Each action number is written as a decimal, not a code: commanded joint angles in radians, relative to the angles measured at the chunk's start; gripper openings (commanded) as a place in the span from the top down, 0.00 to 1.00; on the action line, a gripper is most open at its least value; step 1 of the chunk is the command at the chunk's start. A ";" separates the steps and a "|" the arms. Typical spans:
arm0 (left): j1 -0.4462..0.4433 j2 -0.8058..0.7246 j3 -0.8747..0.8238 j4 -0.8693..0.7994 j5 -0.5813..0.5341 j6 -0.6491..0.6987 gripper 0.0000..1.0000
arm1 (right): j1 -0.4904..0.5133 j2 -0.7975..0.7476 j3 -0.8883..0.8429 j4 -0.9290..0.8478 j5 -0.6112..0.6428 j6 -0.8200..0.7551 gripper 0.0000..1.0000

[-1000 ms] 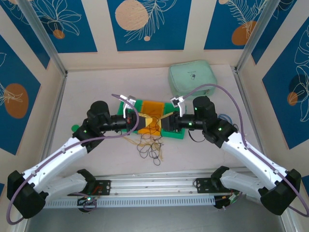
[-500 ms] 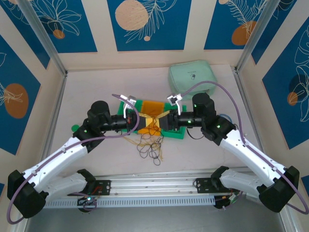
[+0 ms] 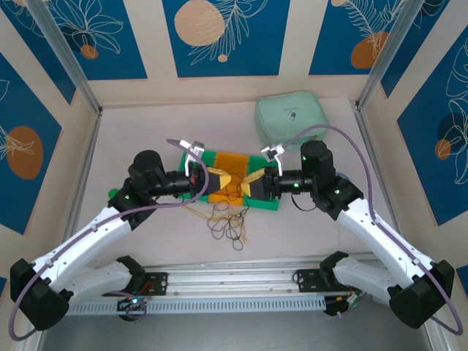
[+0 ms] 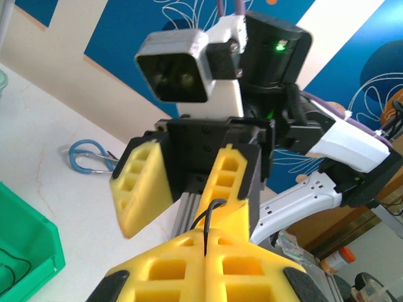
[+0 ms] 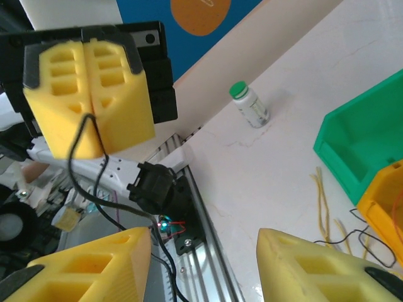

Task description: Untangle the cables

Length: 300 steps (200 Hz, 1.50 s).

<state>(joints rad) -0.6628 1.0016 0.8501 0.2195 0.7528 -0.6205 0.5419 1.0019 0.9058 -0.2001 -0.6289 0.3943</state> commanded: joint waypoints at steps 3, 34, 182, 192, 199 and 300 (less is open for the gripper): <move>0.011 -0.011 0.044 0.069 0.040 -0.025 1.00 | -0.003 0.034 -0.025 0.066 -0.123 -0.011 0.52; 0.011 -0.013 0.054 0.063 0.039 -0.025 1.00 | 0.002 0.064 -0.049 0.138 -0.165 0.009 0.51; 0.012 -0.004 0.087 0.040 0.002 0.006 1.00 | 0.009 0.027 -0.119 0.194 -0.266 0.061 0.54; 0.014 -0.008 0.087 0.038 0.003 0.008 1.00 | -0.001 0.029 -0.123 0.202 -0.270 0.077 0.54; 0.013 -0.010 0.089 0.038 0.003 0.008 1.00 | -0.010 0.030 -0.122 0.193 -0.249 0.085 0.54; 0.014 -0.026 0.105 0.001 -0.005 0.025 1.00 | -0.104 -0.034 -0.165 0.204 -0.161 0.104 0.48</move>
<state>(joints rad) -0.6628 0.9947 0.9157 0.2424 0.7544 -0.6205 0.4507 1.0103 0.7547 -0.0349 -0.7738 0.4870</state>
